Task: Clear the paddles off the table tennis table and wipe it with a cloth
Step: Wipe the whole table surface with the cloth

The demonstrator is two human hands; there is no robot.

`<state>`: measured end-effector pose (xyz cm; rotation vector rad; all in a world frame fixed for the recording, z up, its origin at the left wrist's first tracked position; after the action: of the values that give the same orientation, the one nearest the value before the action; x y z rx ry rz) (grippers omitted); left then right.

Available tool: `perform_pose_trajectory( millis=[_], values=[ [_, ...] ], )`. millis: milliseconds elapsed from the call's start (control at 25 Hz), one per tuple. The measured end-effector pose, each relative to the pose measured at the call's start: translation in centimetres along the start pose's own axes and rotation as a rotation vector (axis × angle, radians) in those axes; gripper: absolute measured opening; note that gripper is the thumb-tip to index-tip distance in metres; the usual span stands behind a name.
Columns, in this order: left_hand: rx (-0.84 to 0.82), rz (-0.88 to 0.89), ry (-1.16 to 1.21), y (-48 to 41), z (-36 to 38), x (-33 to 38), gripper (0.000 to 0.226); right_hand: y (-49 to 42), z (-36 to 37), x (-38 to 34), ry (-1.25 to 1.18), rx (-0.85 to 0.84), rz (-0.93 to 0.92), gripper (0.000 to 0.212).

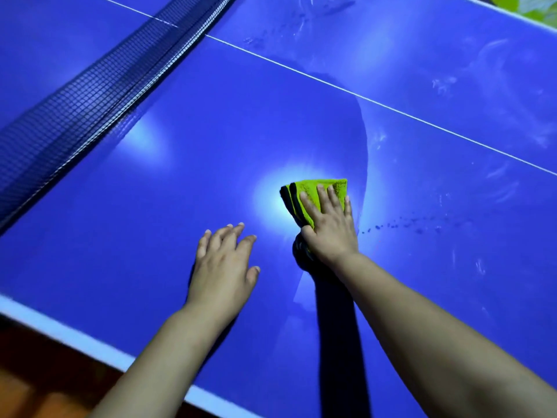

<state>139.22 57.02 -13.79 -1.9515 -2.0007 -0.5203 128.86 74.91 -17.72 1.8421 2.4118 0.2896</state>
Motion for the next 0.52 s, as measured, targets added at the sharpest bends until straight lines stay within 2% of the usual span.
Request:
perform_pose_trajectory(
  millis=[240, 520],
  values=[
    [-0.024, -0.062, -0.004, 10.3, -2.8, -3.7, 0.051, 12.5, 2.4, -8.0, 0.015, -0.033, -0.073, 0.076],
    [-0.072, -0.116, 0.014, 18.9, -2.4, -5.8, 0.049, 23.4, 4.4, -15.4, -0.005, 0.044, -0.187, 0.073]
  ],
)
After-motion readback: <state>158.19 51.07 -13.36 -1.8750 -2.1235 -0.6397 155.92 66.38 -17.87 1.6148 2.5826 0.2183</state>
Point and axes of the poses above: each hand's wrist, its own y-axis away from the middle knuckle, its own z-axis out of the palm, x = y × z, the point moved 6 cm from there along -y, towards the middle knuckle, and after that the axes turned 10 degrees about y, right-handed, at the moved point
